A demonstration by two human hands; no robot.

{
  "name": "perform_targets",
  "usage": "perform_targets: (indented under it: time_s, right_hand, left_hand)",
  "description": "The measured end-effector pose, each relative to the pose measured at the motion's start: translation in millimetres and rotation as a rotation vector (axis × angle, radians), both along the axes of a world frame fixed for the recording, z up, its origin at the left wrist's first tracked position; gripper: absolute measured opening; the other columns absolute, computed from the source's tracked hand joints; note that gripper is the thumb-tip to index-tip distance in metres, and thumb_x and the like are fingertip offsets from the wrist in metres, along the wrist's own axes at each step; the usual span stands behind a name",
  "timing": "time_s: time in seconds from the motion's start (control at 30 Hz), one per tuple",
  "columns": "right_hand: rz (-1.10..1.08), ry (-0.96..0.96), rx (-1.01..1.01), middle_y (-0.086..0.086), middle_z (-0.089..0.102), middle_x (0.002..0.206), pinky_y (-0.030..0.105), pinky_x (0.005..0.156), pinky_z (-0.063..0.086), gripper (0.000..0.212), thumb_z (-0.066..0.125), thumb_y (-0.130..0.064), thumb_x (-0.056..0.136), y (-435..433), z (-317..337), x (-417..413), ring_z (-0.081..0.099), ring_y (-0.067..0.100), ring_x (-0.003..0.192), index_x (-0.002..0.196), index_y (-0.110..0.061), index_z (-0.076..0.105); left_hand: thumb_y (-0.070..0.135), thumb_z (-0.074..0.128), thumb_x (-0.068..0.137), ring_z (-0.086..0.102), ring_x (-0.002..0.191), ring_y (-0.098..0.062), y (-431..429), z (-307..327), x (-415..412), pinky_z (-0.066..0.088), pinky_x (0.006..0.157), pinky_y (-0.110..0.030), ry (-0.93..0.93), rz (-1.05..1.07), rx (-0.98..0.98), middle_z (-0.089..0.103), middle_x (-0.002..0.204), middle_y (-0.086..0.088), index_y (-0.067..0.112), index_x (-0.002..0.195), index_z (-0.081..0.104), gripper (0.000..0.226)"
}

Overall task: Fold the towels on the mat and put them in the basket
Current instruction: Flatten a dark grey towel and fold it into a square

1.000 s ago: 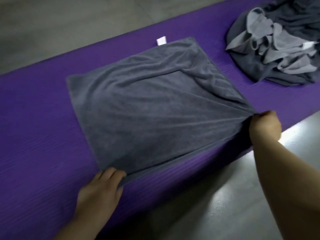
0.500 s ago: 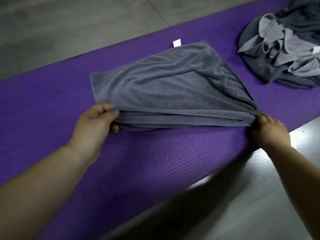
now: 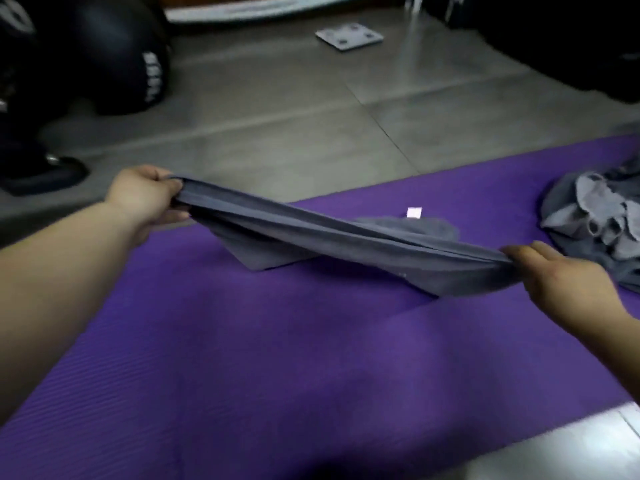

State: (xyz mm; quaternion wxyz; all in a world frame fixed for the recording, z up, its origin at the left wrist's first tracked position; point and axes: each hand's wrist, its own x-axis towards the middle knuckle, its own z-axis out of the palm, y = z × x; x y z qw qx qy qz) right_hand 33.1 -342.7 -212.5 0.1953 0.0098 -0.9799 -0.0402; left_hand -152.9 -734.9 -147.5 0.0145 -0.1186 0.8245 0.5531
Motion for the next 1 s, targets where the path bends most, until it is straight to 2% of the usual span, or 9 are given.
perform_targets:
  time_s: [0.1,0.2,0.27,0.37,0.47,0.57,0.77,0.93,1.0]
  right_hand:
    - [0.103,-0.024,0.073,0.017,0.063,0.063,0.026,0.025,0.034,0.017,0.049,-0.012,0.072,-17.8,55.5,-27.1,0.055,0.028,0.032,0.090,-0.013,0.049]
    - [0.008,-0.071,0.010,0.023,0.066,0.072,0.039,0.037,0.046,0.015,0.071,0.003,0.072,-47.9,105.2,-56.5,0.061,0.037,0.045,0.082,0.002,0.061]
    - [-0.003,-0.086,0.018,0.024,0.067,0.089,0.042,0.056,0.049,0.013,0.062,-0.007,0.084,-69.6,135.0,-76.0,0.066,0.041,0.068,0.091,0.004,0.060]
    - [0.013,-0.181,-0.094,0.021,0.063,0.100,0.034,0.068,0.037,0.022,0.048,-0.020,0.093,-100.6,173.1,-97.2,0.061,0.036,0.093,0.095,0.000,0.057]
    - [0.053,0.015,-0.400,0.005,0.052,0.051,0.025,0.054,0.029,0.035,0.062,-0.012,0.086,-117.2,200.0,-109.2,0.056,0.012,0.059,0.054,-0.010,0.047]
    - [0.007,0.064,-0.515,-0.009,0.044,0.028,0.011,0.050,0.036,0.045,0.065,-0.016,0.083,-119.8,220.7,-109.0,0.051,-0.006,0.043,0.046,-0.021,0.040]
    - [-0.008,0.085,-0.318,-0.001,0.039,0.043,0.022,0.050,0.029,0.045,0.066,-0.013,0.082,-98.1,230.3,-95.3,0.042,0.020,0.048,0.046,-0.013,0.039]
    - [0.141,0.234,-0.674,-0.014,0.056,0.062,-0.001,0.059,0.034,0.009,0.060,0.001,0.084,-108.2,229.9,-96.6,0.049,-0.021,0.059,0.076,-0.002,0.061]
    - [0.136,0.255,-0.768,-0.012,0.055,0.057,0.001,0.055,0.034,0.006,0.059,-0.002,0.086,-111.6,229.6,-94.1,0.048,-0.018,0.054,0.080,-0.002,0.060]
  left_hand:
    - [0.000,0.042,0.094,0.047,0.054,-0.011,-37.4,34.4,-18.0,0.042,0.034,-0.007,0.118,0.045,-0.019,0.042,0.068,-0.001,0.018,0.066,0.044,0.033]
    - [-0.002,0.046,0.091,0.053,0.041,-0.002,-79.3,68.2,-22.7,0.039,0.037,-0.004,0.185,0.059,-0.087,0.047,0.068,0.001,0.012,0.088,0.058,0.020]
    - [-0.005,0.047,0.089,0.051,0.045,-0.003,-105.9,88.8,-20.9,0.038,0.037,-0.004,0.173,0.060,-0.122,0.054,0.065,-0.002,0.007,0.108,0.059,0.025]
    - [-0.005,0.052,0.087,0.046,0.032,-0.005,-142.9,123.0,-9.9,0.031,0.028,-0.008,0.117,0.031,-0.210,0.054,0.037,0.007,0.012,0.102,0.058,0.023]
    - [-0.003,0.057,0.084,0.045,0.055,-0.016,-165.7,149.1,-6.6,0.034,0.033,-0.009,0.100,-0.037,-0.297,0.054,0.062,-0.002,0.005,0.107,0.061,0.024]
    - [-0.005,0.059,0.082,0.046,0.068,-0.022,-173.6,167.4,-1.0,0.039,0.046,-0.016,0.063,-0.098,-0.283,0.054,0.069,-0.006,0.001,0.093,0.066,0.015]
    - [-0.012,0.052,0.083,0.052,0.032,-0.006,-155.9,179.5,5.8,0.039,0.030,-0.010,-0.022,-0.163,-0.278,0.055,0.036,0.004,0.011,0.066,0.059,0.029]
    - [-0.015,0.040,0.085,0.046,0.022,-0.005,-133.3,175.7,9.5,0.034,0.025,-0.010,-0.100,-0.199,-0.357,0.050,0.028,0.000,0.008,0.064,0.055,0.035]
    - [-0.017,0.038,0.084,0.045,0.021,-0.005,-130.5,171.5,10.6,0.032,0.025,-0.010,-0.119,-0.227,-0.419,0.049,0.028,-0.002,0.006,0.064,0.056,0.036]
